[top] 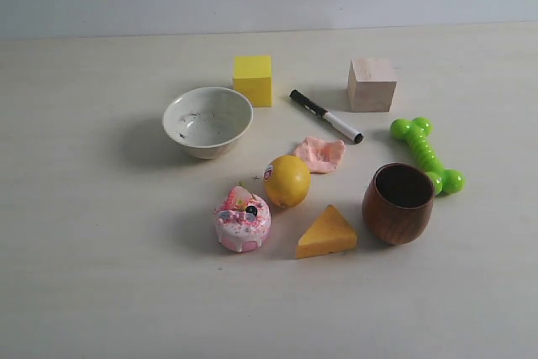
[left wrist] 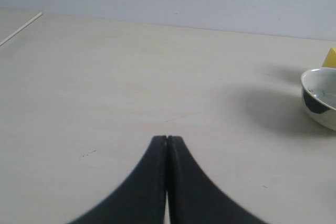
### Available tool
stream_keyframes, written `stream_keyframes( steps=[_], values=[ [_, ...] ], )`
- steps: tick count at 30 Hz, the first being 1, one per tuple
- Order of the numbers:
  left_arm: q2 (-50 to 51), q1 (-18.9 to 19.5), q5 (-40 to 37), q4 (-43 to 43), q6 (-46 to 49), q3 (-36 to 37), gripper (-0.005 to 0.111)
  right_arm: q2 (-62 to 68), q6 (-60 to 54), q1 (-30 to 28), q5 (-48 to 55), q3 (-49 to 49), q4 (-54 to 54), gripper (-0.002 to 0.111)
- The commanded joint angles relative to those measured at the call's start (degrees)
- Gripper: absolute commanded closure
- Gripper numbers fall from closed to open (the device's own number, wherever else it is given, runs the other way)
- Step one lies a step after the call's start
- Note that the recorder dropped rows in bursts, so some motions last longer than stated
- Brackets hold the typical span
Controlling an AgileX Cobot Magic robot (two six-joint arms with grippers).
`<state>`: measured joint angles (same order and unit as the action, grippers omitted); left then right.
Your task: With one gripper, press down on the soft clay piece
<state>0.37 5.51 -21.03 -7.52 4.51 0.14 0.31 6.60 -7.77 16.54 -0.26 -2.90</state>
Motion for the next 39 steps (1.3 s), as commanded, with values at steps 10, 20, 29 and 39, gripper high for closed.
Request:
stream_keyframes(
  steps=[10, 20, 29, 39],
  values=[
    [-0.4, -0.3, 0.6, -0.3, -0.2, -0.1, 0.107, -0.3, -2.1, -0.3, 1.6, 0.3, -0.1, 0.108],
    [-0.4, -0.3, 0.6, -0.3, -0.2, -0.1, 0.107, -0.3, -4.0, -0.3, 2.9, 0.3, -0.1, 0.108],
    [-0.4, -0.3, 0.6, -0.3, -0.2, -0.1, 0.107, -0.3, -5.0, -0.3, 2.9, 0.3, -0.1, 0.108],
    [-0.4, -0.3, 0.6, -0.3, -0.2, -0.1, 0.107, -0.3, -5.0, -0.3, 2.8, 0.3, -0.1, 0.108]
  ],
)
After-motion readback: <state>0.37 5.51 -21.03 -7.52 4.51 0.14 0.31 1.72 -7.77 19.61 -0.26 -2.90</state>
